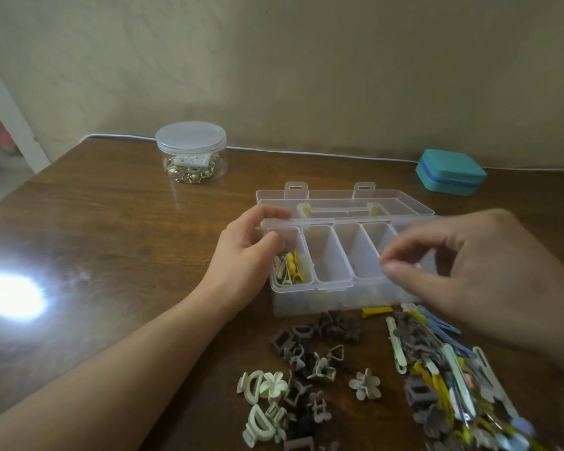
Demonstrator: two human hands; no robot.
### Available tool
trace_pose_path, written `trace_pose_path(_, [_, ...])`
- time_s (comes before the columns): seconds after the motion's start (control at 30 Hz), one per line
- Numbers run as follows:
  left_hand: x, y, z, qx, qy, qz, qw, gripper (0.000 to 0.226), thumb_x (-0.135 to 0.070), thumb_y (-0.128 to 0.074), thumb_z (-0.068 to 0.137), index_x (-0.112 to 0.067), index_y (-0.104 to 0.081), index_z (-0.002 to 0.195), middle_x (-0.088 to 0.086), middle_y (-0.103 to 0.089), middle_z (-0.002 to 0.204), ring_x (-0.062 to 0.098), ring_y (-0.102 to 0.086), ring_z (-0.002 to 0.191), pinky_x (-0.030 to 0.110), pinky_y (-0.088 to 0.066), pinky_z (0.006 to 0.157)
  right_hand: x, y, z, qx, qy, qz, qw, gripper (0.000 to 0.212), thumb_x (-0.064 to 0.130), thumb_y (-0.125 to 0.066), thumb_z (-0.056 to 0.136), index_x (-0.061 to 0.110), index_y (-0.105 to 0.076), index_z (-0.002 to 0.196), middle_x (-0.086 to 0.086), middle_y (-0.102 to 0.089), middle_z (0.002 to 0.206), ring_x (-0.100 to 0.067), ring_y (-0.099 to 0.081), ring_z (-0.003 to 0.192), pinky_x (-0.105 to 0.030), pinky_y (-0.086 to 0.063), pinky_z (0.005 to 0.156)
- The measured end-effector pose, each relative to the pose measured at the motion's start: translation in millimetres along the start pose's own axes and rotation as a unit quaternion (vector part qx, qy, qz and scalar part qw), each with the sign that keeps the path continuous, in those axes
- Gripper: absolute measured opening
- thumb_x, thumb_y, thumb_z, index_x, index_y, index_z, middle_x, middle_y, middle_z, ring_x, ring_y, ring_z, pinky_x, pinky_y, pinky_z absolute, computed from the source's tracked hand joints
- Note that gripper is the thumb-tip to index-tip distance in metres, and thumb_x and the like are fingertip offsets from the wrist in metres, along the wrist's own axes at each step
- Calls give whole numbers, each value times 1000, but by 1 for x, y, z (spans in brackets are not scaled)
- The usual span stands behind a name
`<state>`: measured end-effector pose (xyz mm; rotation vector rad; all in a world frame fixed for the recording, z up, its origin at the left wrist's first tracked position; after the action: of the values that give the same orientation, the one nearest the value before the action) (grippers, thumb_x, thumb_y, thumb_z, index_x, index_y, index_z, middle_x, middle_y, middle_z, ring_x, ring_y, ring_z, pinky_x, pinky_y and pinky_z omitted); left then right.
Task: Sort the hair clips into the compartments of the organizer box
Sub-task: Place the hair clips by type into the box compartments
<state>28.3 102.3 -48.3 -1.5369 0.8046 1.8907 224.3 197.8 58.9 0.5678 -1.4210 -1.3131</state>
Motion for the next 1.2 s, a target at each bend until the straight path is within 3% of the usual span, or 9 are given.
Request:
trace_pose_path(0.07, [0, 0, 0, -6, -2, 2, 1000, 34, -19, -52, 74, -27, -69, 102, 0, -74, 77, 10, -68, 72, 31, -53, 67, -1, -4, -4, 88, -18, -105, 990, 6, 46, -57, 86, 50, -61, 86, 32, -57, 78, 15, -54, 77, -10, -36, 56])
trace_pose_path(0.17, [1, 1, 0, -15, -1, -4, 1000, 33, -18, -50, 76, -26, -68, 102, -3, -73, 74, 6, -66, 68, 24, -50, 61, 0, -23, -4, 118, -18, -210, 970, 23, 49, -51, 90, 50, -58, 112, 24, -62, 100, 1, -56, 92, -21, -47, 72])
trace_pose_path(0.33, [-1, 1, 0, -24, 5, -16, 1000, 34, -17, -50, 75, -23, -68, 102, -6, -73, 71, 6, -66, 66, 24, -50, 60, 2, -48, 2, 136, 0, -286, 949, 27, 25, -53, 92, 38, -56, 115, 8, -62, 102, -19, -62, 97, -34, -55, 77])
trace_pose_path(0.57, [1, 2, 1, -21, 14, -23, 999, 33, -18, -51, 73, -27, -70, 99, -2, -74, 78, 14, -68, 74, 35, -51, 67, 4, -42, 3, 134, 12, -281, 950, 32, 24, -52, 92, 45, -53, 116, 12, -61, 101, -17, -61, 96, -33, -54, 76])
trace_pose_path(0.83, [1, 1, 2, -22, 13, -14, 1000, 36, -19, -51, 72, -24, -70, 103, -3, -74, 78, 12, -67, 74, 34, -51, 67, -3, -46, 3, 138, 37, -268, 953, 31, 20, -54, 90, 42, -55, 112, 12, -61, 100, -17, -61, 96, -35, -55, 78])
trace_pose_path(0.93, [0, 2, 1, -22, 14, -7, 1000, 36, -20, -52, 72, -24, -70, 103, -2, -74, 80, 14, -67, 76, 35, -52, 68, -2, -33, 2, 146, 34, -183, 972, 28, 33, -60, 89, 50, -55, 111, 21, -62, 101, 1, -58, 91, -25, -53, 77])
trace_pose_path(1.0, [0, 2, 1, -22, 12, -1, 1000, 35, -20, -52, 72, -27, -70, 101, 4, -74, 82, 22, -67, 77, 43, -55, 70, 2, -20, 1, 151, 11, -47, 987, 25, 35, -67, 83, 51, -57, 101, 28, -64, 93, 9, -58, 76, -12, -47, 60])
trace_pose_path(1.1, [-2, 0, 0, -2, 3, 2, 1000, 34, -25, -57, 69, -30, -70, 101, 18, -74, 87, 41, -68, 85, 58, -56, 81, 3, -10, 5, -6, 3, 162, 987, 23, 29, -76, 73, 41, -64, 88, 23, -68, 88, -1, -53, 49, -9, -39, 43])
trace_pose_path(1.2, [-4, -2, -2, 24, 4, 10, 1000, 37, -29, -61, 68, -28, -69, 104, 19, -74, 86, 41, -69, 82, 56, -55, 79, -1, -24, 12, -114, -18, 180, 977, 14, 30, -76, 74, 32, -67, 84, 11, -69, 79, 0, -52, 49, -11, -39, 46])
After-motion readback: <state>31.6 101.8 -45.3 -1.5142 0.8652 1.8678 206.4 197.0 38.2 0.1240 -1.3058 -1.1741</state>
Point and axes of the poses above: each hand's wrist, its own z-axis towards the middle knuckle, its own y-axis out of the back of the hand, x = y × z, the point moved 2 cm from there along z, towards the middle knuckle
